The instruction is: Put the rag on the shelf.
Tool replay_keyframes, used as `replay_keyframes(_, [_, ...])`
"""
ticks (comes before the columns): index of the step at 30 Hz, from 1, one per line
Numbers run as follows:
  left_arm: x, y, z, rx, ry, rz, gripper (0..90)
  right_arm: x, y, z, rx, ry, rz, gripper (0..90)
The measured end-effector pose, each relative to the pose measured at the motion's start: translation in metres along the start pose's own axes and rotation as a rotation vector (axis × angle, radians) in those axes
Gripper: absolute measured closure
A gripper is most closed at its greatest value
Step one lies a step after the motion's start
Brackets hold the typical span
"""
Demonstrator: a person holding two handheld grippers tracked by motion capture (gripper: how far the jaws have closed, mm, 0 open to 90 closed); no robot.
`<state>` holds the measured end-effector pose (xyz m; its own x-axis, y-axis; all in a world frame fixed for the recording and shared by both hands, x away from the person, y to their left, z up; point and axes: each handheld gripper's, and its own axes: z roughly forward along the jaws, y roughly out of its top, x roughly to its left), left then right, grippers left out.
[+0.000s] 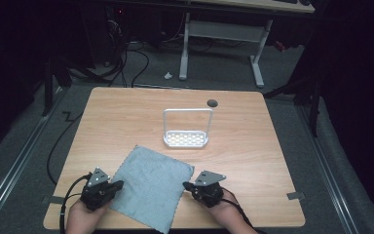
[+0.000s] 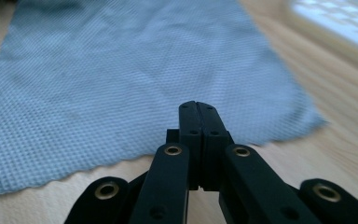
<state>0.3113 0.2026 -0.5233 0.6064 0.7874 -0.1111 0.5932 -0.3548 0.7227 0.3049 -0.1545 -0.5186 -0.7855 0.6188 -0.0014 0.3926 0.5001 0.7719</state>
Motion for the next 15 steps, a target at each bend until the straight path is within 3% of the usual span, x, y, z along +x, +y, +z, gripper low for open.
replay_keyframes(4, [-0.003, -0.004, 0.004, 0.007, -0.001, -0.005, 87.4, 0.015, 0.004, 0.015, 0.046, 0.046, -0.067, 90.0])
replay_keyframes(7, [-0.004, -0.004, 0.004, 0.009, -0.008, 0.001, 87.4, 0.020, 0.004, 0.019, 0.081, 0.042, -0.101, 90.0])
replay_keyframes(15, [-0.015, 0.002, 0.012, 0.022, -0.060, 0.041, 87.7, 0.006, -0.006, 0.008, 0.083, 0.003, -0.045, 90.0])
